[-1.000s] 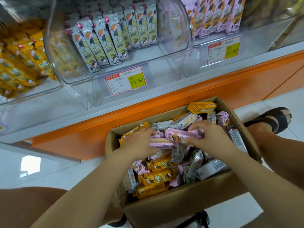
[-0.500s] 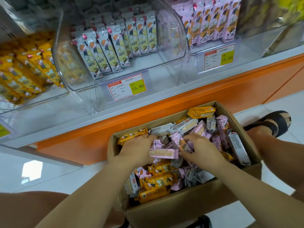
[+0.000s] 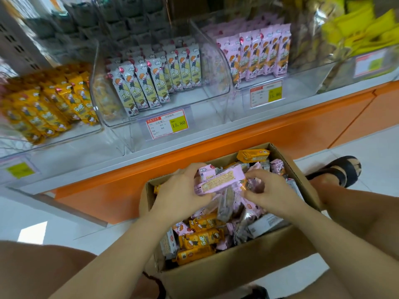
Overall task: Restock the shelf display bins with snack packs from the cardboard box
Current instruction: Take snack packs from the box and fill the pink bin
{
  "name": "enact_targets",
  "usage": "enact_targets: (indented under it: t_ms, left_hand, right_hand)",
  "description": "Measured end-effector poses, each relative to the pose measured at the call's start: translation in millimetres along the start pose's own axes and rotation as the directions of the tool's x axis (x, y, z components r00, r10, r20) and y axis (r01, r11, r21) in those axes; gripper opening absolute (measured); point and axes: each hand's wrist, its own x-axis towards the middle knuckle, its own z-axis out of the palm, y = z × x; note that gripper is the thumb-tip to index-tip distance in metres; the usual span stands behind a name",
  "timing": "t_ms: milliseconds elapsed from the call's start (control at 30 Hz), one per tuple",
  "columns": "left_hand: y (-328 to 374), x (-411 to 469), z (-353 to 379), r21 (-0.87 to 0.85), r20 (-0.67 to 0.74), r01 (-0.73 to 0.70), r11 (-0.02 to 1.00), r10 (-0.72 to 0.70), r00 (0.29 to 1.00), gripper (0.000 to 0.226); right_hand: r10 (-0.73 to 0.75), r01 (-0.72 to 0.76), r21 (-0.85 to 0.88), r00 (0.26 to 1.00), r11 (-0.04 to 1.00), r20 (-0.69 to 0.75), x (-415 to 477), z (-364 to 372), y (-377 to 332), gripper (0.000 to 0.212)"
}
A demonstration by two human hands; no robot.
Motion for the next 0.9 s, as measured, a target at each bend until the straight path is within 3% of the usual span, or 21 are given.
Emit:
enact_targets:
  t_ms: [333, 467, 600, 700, 833, 900]
  left_hand:
    - [86, -9, -67, -0.258, -0.261, -0.224, 0.940, 0.155, 0.953, 0.067]
    - [121, -2, -95, -0.274, -0.363, -0.343, 0.898, 0.234, 0.902, 0.069]
    - [149, 31, -114, -0.292, -0.381, -0.361, 0.886, 0.239, 0.893, 0.073]
    - [164, 75, -120, -0.337, -0.384, -0.363, 0.869, 0.225, 0.896, 0.072]
    - [176, 145, -112, -0.389, -0.299, -0.257, 0.885, 0.143, 0.944, 0.070]
    - [178, 174, -106, -0.388, -0.226, -0.199, 0.900, 0.116, 0.967, 0.069]
  right_hand:
    - [-0.192, 0.208, 0.045, 0.951, 0.977, -0.242, -37, -88, -82, 0.026]
    - [-0.315, 0.332, -0.013, 0.880, 0.943, -0.355, -38, -120, -118, 0.026]
    - [-0.391, 0.422, -0.061, 0.765, 0.905, -0.512, -10, -150, -135, 0.020]
    - [-0.348, 0.434, -0.006, 0.715, 0.901, -0.607, 29, -168, -136, 0.021]
    - [-0.239, 0.368, 0.062, 0.711, 0.928, -0.661, 88, -184, -108, 0.025]
    - [-0.197, 0.306, 0.066, 0.749, 0.950, -0.633, 114, -192, -90, 0.023]
